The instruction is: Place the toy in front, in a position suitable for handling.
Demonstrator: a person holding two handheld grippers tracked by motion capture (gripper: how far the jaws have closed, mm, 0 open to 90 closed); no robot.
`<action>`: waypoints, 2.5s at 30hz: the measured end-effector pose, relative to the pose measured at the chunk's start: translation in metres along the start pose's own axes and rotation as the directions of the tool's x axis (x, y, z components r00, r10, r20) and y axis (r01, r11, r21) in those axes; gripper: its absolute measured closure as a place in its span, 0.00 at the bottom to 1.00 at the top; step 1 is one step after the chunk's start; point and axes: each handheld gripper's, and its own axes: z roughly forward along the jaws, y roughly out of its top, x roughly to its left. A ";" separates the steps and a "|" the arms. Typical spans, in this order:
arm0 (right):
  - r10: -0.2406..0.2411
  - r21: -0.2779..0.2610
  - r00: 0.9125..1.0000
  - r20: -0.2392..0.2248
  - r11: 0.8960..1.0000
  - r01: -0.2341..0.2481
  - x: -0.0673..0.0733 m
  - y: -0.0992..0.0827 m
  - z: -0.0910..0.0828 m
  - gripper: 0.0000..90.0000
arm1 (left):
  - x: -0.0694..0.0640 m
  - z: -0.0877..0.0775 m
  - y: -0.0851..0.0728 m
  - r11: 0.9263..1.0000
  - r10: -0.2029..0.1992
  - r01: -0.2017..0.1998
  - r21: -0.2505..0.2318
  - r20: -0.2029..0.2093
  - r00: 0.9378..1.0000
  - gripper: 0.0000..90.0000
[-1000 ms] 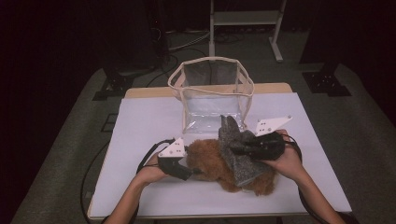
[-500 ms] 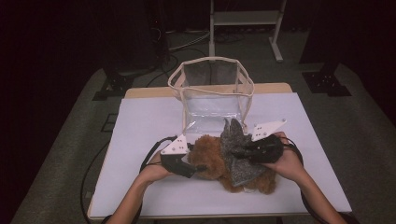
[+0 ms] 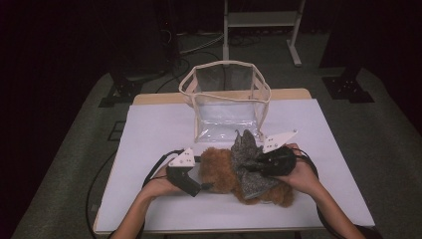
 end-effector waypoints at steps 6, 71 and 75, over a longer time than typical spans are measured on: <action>0.000 -0.001 1.000 -0.001 1.000 0.000 0.000 -0.001 -0.001 0.87 | 0.001 0.006 -0.004 1.000 -0.012 0.012 0.029 0.019 1.000 0.04; -0.095 0.002 0.995 0.024 0.996 0.095 -0.010 0.133 -0.100 0.88 | -0.023 -0.005 0.182 0.918 0.391 -0.394 -0.044 -0.068 0.918 0.29; -0.060 -0.029 0.998 0.025 0.998 0.060 -0.018 0.118 -0.106 0.88 | -0.022 -0.004 0.178 0.929 0.349 -0.356 -0.101 -0.080 0.934 0.18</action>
